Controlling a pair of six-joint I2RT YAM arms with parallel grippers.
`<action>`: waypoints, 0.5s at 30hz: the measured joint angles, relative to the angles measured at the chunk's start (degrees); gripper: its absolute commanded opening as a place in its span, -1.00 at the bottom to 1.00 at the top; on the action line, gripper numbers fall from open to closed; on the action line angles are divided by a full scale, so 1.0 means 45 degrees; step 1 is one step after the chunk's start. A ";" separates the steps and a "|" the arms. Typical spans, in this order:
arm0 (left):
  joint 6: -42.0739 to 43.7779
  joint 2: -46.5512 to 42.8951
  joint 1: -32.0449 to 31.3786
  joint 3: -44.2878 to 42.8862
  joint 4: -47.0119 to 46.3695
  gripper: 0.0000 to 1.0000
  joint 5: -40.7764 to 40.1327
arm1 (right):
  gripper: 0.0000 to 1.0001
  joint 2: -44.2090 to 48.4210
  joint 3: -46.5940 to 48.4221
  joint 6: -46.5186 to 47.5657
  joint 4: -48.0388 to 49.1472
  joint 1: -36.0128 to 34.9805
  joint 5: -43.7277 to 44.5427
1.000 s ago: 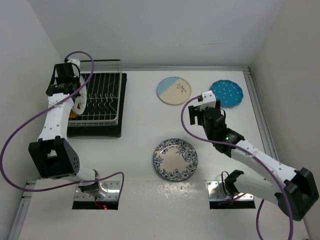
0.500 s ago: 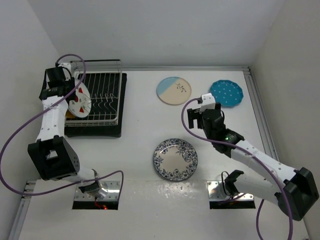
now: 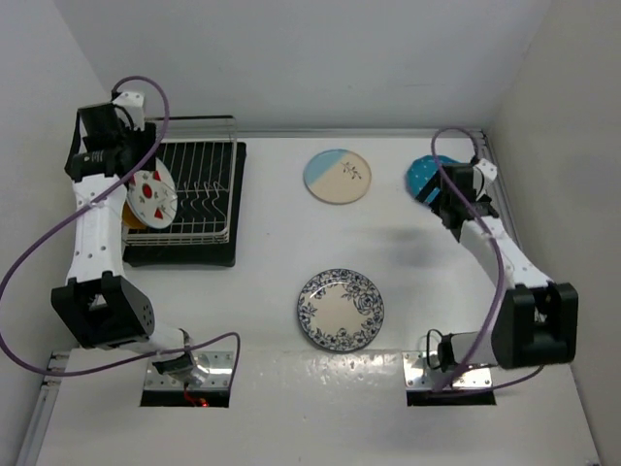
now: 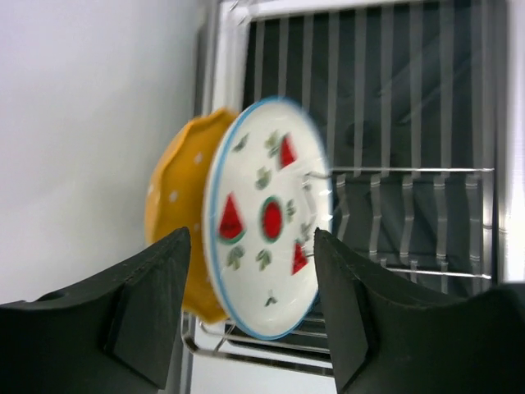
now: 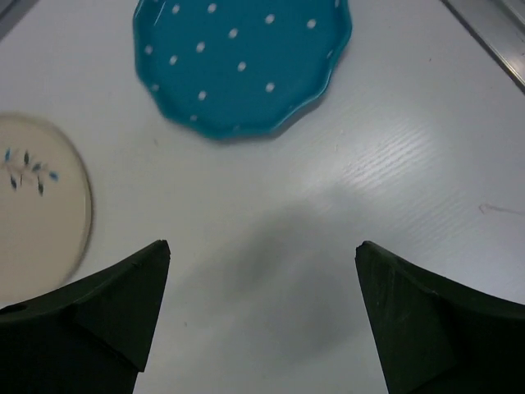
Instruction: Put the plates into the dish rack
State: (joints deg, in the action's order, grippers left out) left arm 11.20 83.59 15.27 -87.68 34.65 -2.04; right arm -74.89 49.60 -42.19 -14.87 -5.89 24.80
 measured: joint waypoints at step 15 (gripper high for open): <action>0.3181 -0.0568 -0.4255 -0.0170 0.2365 0.39 0.0631 | 0.65 -0.9899 0.7543 -0.1627 -0.2040 0.4240 -0.0894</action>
State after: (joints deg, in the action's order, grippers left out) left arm 25.52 81.03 -3.88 -88.44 45.30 0.80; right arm -119.44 83.55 -49.52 -24.05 13.19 20.78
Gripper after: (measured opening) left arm 0.695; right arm 0.854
